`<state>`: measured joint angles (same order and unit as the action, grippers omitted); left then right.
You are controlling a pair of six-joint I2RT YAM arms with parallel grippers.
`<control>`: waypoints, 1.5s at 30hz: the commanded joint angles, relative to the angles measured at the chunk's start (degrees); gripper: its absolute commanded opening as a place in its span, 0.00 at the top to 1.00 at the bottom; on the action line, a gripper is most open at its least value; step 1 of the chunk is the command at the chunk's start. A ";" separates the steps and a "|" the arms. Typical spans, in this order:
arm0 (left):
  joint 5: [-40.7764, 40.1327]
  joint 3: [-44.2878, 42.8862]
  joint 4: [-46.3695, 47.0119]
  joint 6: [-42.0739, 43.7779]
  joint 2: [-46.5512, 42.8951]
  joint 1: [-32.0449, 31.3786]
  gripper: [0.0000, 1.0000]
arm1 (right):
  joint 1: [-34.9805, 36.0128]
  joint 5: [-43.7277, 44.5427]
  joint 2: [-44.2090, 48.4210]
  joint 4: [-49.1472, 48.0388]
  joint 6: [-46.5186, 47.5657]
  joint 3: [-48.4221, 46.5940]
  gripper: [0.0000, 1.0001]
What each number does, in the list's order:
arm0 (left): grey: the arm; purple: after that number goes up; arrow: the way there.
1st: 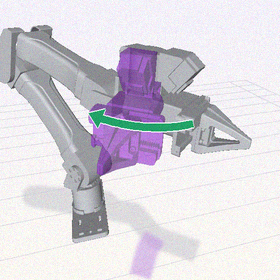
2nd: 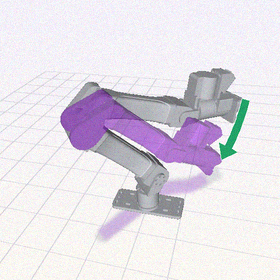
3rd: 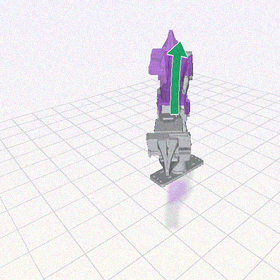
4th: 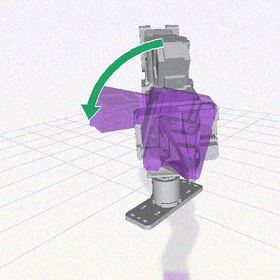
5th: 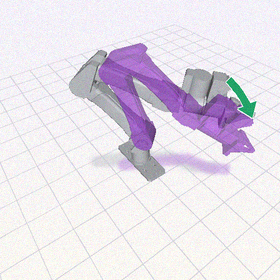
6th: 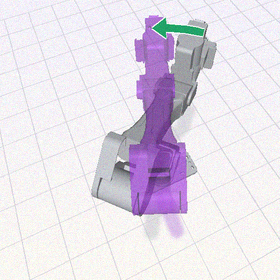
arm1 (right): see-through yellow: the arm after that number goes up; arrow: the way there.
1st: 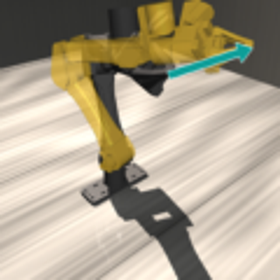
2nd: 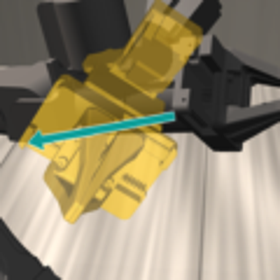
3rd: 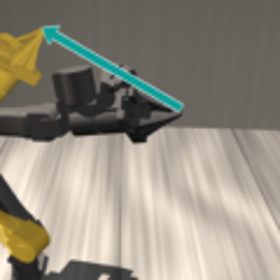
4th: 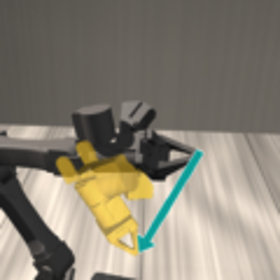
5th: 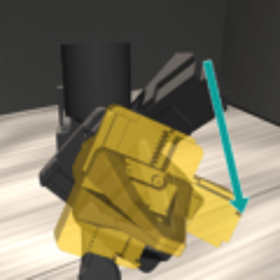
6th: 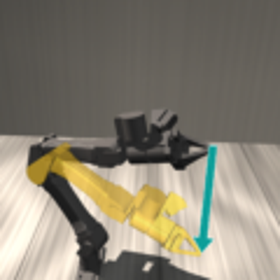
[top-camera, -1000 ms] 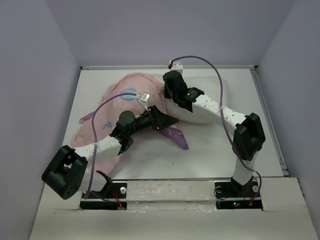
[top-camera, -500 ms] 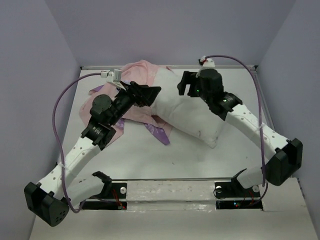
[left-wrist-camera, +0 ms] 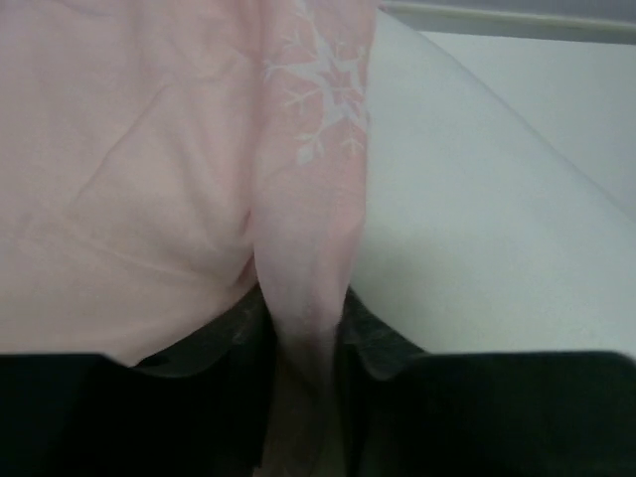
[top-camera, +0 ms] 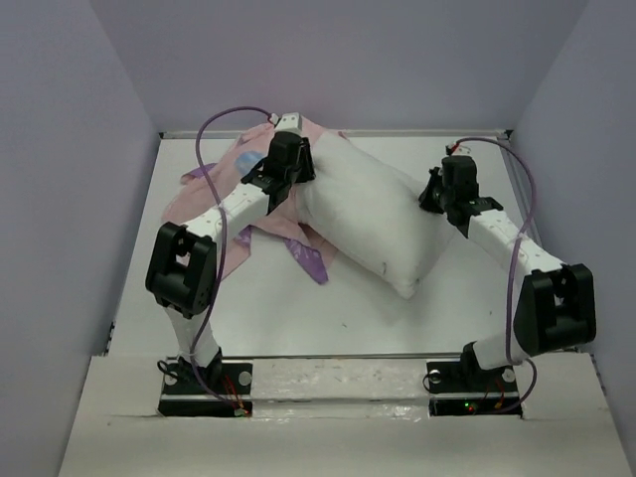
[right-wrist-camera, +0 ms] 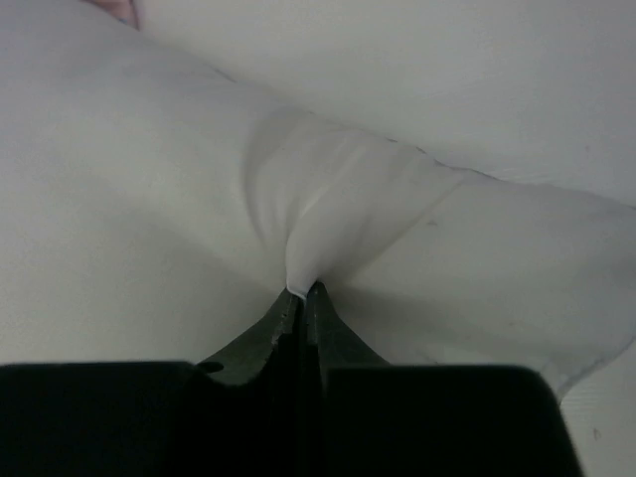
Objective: Put the pillow into the pillowcase
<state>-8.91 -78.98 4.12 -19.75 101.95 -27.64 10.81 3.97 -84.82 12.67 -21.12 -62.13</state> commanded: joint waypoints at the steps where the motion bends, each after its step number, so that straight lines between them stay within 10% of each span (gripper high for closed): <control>1: -1.29 -6.36 0.27 4.98 1.93 0.57 0.71 | 8.15 -5.83 5.35 -3.53 -1.81 6.04 1.00; 6: 1.08 -4.70 2.29 5.16 0.18 0.57 1.00 | 22.05 0.16 15.37 -3.00 -5.67 13.95 1.00; 12: 2.41 2.16 5.37 3.14 -6.06 0.65 0.97 | 31.27 -10.64 20.40 -1.33 -4.10 12.14 1.00; 15: 2.66 4.09 5.20 2.26 -9.22 0.66 0.35 | 40.50 -10.56 17.15 -1.42 -1.56 7.22 0.85; 16: 3.10 4.97 4.85 2.08 -11.40 0.66 0.14 | 41.65 -10.47 14.09 -0.89 0.28 3.19 0.65; 21: 1.88 5.86 0.38 2.95 -19.06 -1.44 0.03 | 39.84 -4.24 15.37 0.69 4.94 -2.82 0.23; 25: -0.93 3.23 -6.38 5.15 -19.60 -7.50 0.03 | 29.47 -8.08 20.65 0.96 5.92 -2.83 0.33; 28: -7.59 -1.77 -11.32 7.26 -15.32 -13.03 0.03 | 19.03 -9.25 18.92 -2.28 4.16 0.33 0.81; 32: -9.11 -9.07 -16.93 8.41 -7.93 -15.43 0.05 | 11.26 -9.24 10.31 -7.02 4.60 -0.01 0.96; 37: -17.98 -19.18 -26.16 11.83 2.71 -18.24 0.05 | 4.49 -14.67 -5.77 -13.81 7.84 -7.20 0.37; 45: -31.15 -24.11 -27.77 13.86 13.35 -19.03 0.04 | 3.17 -18.47 -28.20 -14.42 12.34 -23.64 0.18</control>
<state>-30.57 -99.63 -21.80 -8.10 114.61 -46.15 13.54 -11.44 -110.78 2.98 -11.57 -78.22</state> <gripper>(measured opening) 0.964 0.808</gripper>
